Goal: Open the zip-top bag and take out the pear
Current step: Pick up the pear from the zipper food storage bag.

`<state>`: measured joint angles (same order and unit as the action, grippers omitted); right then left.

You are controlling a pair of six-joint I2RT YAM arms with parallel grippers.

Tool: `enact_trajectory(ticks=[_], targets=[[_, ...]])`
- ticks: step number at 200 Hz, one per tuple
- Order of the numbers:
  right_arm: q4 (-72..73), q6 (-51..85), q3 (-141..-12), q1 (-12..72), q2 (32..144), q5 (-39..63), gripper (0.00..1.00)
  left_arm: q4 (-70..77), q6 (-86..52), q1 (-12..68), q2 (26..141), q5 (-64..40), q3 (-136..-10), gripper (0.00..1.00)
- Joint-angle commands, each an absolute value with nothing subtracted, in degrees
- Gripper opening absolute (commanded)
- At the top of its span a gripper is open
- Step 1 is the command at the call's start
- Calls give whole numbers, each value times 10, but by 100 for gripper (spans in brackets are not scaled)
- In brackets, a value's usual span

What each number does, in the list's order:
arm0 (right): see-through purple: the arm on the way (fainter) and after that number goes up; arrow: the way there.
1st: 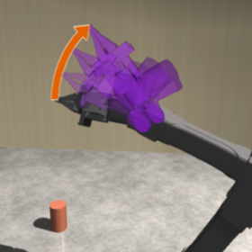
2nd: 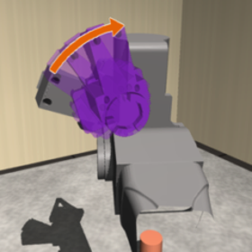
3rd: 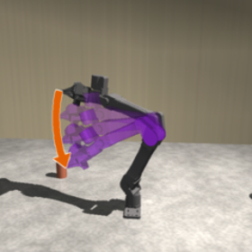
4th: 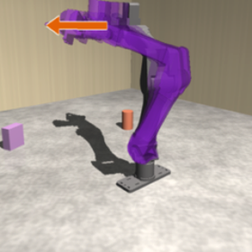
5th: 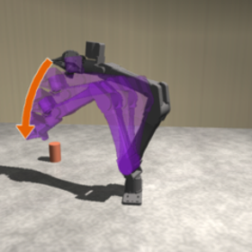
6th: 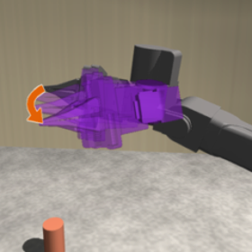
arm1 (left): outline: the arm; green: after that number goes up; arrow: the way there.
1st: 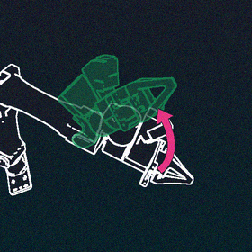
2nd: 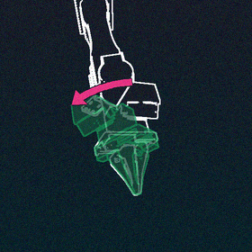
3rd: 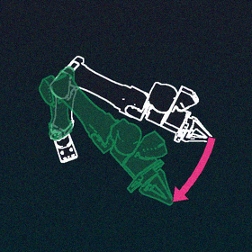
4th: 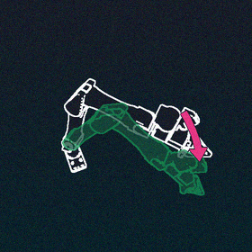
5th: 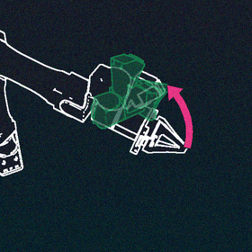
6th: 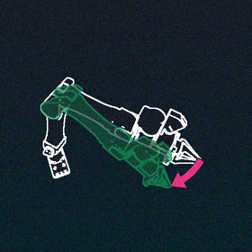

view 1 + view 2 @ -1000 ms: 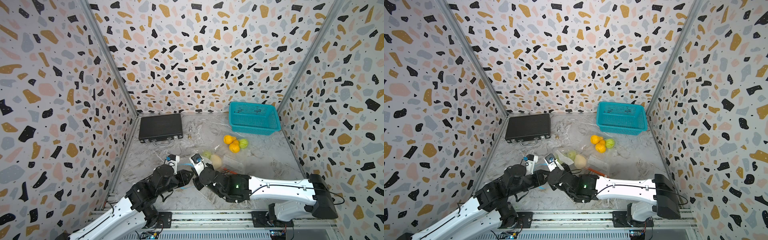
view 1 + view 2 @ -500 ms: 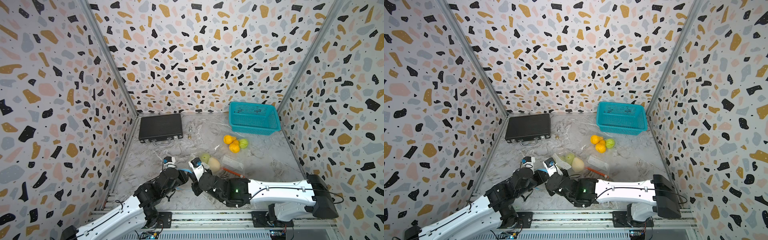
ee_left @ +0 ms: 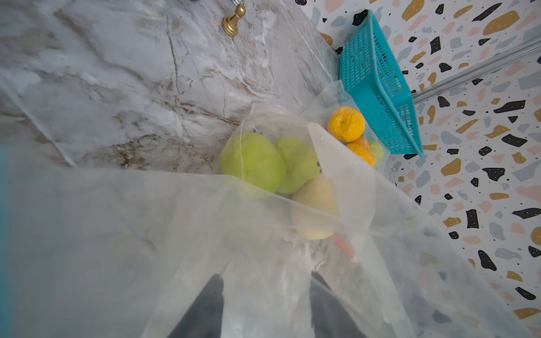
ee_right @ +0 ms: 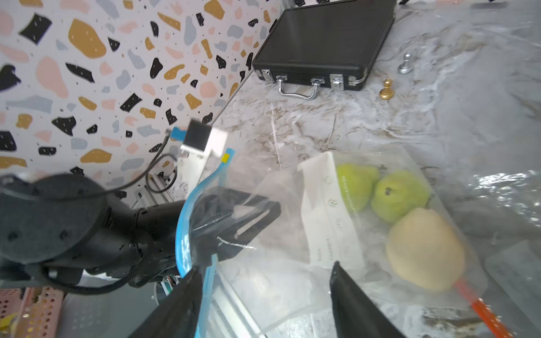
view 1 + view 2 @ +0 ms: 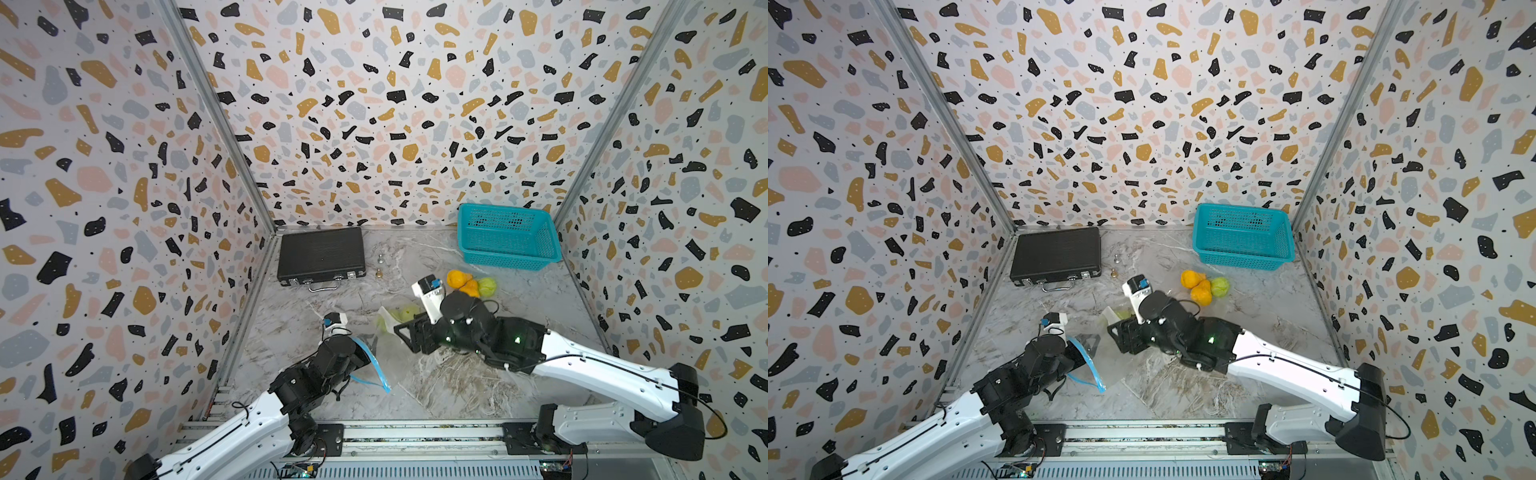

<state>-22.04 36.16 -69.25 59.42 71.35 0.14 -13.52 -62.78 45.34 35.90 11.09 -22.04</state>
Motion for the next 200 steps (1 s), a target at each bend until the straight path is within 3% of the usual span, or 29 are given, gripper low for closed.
enact_trajectory(ticks=[1,21,69,102,200], targets=[[-273,352,-738,496,763,133,68,-149,-623,449,343,117,-219,49],[-279,339,-792,464,870,213,59,-165,-627,449,341,124,-221,49],[-299,323,-886,462,1065,239,52,-203,-629,449,307,167,-215,50],[-272,331,-877,462,1098,200,50,-186,-627,449,317,166,-211,51],[-219,366,-844,465,1152,221,37,-181,-621,448,313,151,-202,51]])
